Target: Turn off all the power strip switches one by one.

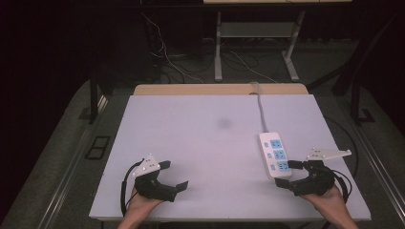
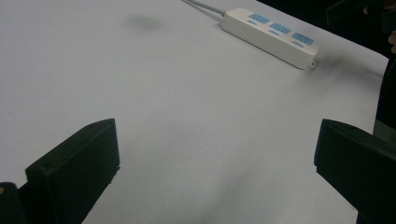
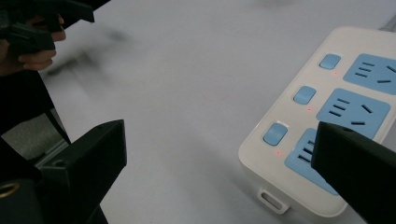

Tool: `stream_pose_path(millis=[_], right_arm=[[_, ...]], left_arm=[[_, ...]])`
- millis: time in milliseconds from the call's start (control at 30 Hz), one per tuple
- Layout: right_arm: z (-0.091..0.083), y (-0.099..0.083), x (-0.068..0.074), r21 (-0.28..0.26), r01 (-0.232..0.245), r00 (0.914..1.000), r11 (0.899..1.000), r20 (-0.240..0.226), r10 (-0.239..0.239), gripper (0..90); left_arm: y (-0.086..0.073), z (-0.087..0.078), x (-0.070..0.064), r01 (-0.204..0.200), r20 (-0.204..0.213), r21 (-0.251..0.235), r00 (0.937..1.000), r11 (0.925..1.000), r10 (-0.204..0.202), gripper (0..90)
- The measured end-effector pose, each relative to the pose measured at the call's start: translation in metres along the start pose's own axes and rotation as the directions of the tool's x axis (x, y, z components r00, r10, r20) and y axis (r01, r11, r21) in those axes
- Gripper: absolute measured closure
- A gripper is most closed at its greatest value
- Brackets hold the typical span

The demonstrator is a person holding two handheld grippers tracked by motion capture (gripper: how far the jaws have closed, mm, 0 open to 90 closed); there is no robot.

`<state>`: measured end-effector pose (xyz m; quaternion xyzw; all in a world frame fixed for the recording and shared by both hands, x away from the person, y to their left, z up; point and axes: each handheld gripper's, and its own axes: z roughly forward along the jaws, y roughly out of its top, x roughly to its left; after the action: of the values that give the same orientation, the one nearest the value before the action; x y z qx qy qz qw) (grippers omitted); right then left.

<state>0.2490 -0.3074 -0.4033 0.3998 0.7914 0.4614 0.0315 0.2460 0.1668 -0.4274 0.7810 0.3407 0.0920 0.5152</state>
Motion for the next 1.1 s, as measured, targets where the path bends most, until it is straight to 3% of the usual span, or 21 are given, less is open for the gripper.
stream_pose_path(millis=[467,1100], right_arm=[[0.002,0.021,-0.004,0.075,0.043,0.9991,0.996,-0.005,-0.043,3.3],[0.012,0.044,-0.017,0.182,0.077,0.997,0.98,-0.016,-0.075,3.4]], left_arm=[[0.0,0.0,0.0,0.003,-0.001,0.003,1.0,1.0,-0.003,0.0],[0.0,0.001,0.0,0.002,0.004,0.006,1.0,1.0,-0.002,0.0]])
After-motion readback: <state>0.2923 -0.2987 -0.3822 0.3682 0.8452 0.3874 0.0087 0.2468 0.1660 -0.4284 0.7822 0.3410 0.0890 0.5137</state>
